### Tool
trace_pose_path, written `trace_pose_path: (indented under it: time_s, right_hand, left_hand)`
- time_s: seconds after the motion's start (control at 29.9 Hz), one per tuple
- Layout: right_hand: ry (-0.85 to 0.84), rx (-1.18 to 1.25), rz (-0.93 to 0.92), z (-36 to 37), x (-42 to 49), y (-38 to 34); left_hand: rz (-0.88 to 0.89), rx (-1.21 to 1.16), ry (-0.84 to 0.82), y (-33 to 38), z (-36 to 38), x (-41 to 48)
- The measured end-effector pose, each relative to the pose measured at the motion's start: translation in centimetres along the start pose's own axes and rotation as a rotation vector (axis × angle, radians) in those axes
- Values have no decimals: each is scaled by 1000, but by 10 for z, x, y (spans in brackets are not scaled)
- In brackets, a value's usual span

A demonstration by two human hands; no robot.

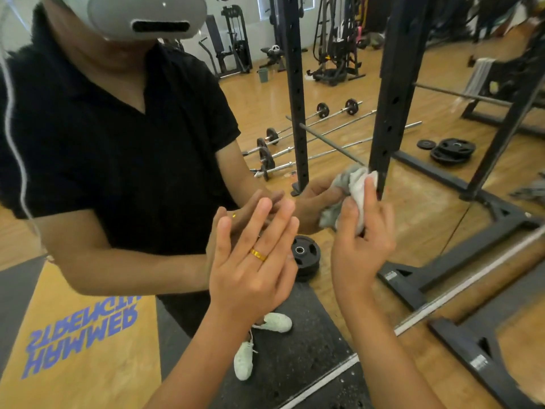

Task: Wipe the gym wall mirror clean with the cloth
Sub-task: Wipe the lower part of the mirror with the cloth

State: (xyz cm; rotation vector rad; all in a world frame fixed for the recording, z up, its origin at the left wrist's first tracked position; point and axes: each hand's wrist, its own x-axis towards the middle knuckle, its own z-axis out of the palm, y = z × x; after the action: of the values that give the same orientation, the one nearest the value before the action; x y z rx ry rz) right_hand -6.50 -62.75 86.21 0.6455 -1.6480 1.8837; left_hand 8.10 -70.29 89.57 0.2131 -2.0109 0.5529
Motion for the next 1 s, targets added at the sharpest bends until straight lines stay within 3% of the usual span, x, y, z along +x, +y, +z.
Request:
trace_pose_path:
  time_s: [0.1,0.17,0.3,0.4,0.64,0.77,0.87,1.0]
  right_hand:
    - [-96,-113,-173,-9,3,6]
    - [-62,-189,-217,-16,24,15]
    - [65,-168,11,-15,58,25]
    - [123,-86,24,-5,48,21]
    - [-67,-173,-342,-26,58,61]
    - [34,-112,-82,-33,84,73]
    - [30,14,-48,-26,74,69]
    - [-160,20,-454,-31,67,81]
  left_hand:
    - [17,-32,-9,-1,-1,-2]
    - [31,-32,0,-1,-1,-4]
    - [22,-16,3,-2,1,-3]
    - [35,26,-13,0,4,-4]
    - [6,53,-41,0,2,-4]
    - [-44,113,-199,0,0,0]
    - [-89,177,-303,2,-1,0]
    - [-50,152,-92,6,4,0]
